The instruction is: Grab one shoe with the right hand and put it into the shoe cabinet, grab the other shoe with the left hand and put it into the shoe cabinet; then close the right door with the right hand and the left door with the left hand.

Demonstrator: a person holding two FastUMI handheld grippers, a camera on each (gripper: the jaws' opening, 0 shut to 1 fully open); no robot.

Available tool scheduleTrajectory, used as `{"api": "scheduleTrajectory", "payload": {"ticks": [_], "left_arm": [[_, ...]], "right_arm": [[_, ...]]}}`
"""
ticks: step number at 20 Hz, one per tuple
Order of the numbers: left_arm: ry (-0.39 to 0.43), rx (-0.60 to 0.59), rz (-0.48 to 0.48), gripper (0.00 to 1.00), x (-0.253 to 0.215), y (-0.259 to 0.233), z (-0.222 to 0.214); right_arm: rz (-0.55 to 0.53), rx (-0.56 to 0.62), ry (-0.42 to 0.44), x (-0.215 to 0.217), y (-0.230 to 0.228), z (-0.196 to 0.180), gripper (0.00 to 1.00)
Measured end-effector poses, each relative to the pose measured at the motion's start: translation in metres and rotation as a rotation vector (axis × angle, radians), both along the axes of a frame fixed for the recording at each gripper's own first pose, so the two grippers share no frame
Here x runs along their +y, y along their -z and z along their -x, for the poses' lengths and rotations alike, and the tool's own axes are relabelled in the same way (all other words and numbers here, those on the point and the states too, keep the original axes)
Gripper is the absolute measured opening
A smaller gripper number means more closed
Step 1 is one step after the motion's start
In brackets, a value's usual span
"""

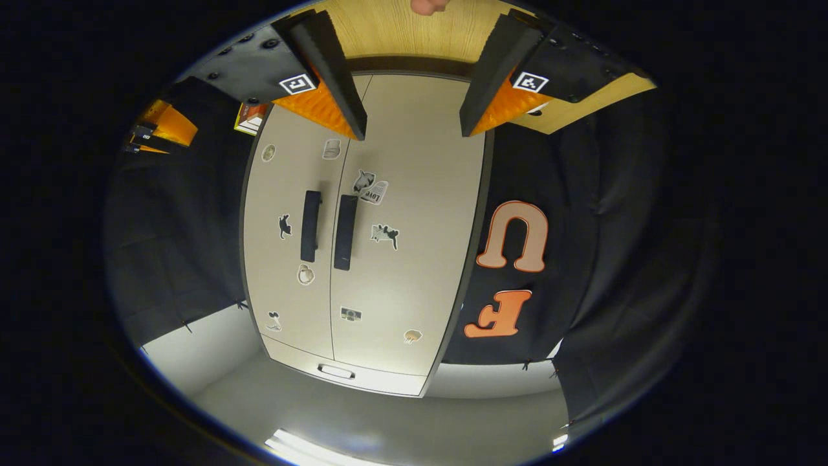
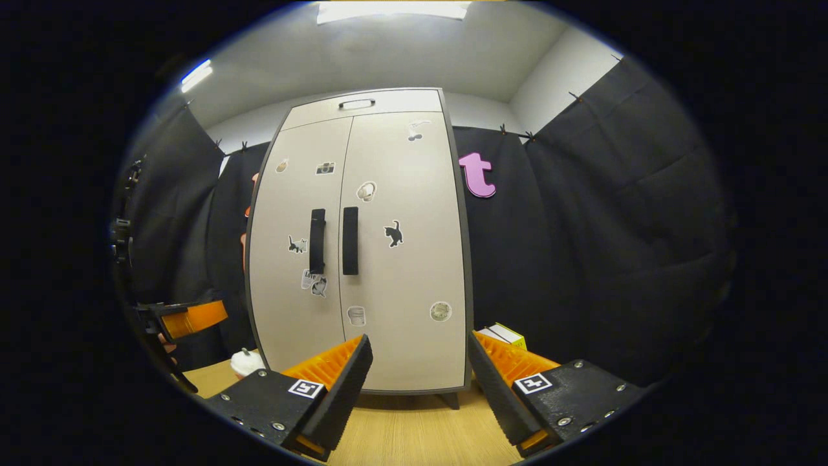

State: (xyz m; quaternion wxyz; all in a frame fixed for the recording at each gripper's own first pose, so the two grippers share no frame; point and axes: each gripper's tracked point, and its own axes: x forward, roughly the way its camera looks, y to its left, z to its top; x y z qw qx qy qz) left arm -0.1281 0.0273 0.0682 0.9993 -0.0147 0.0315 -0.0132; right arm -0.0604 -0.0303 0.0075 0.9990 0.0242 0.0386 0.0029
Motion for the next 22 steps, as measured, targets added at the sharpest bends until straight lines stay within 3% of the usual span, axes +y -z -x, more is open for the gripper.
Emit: {"api": "scheduleTrajectory", "payload": {"ticks": [7, 22], "left_arm": [[-0.062, 0.025, -0.035, 0.95, 0.021, 0.009, 0.012], [-0.046, 0.001, -0.042, 0.95, 0.017, -0.006, 0.011]], "right_arm": [[0.048, -0.025, 0.026, -0.014, -0.011, 0.005, 0.92], [0.018, -0.013, 0.024, -0.01, -0.004, 0.004, 0.92]]}}
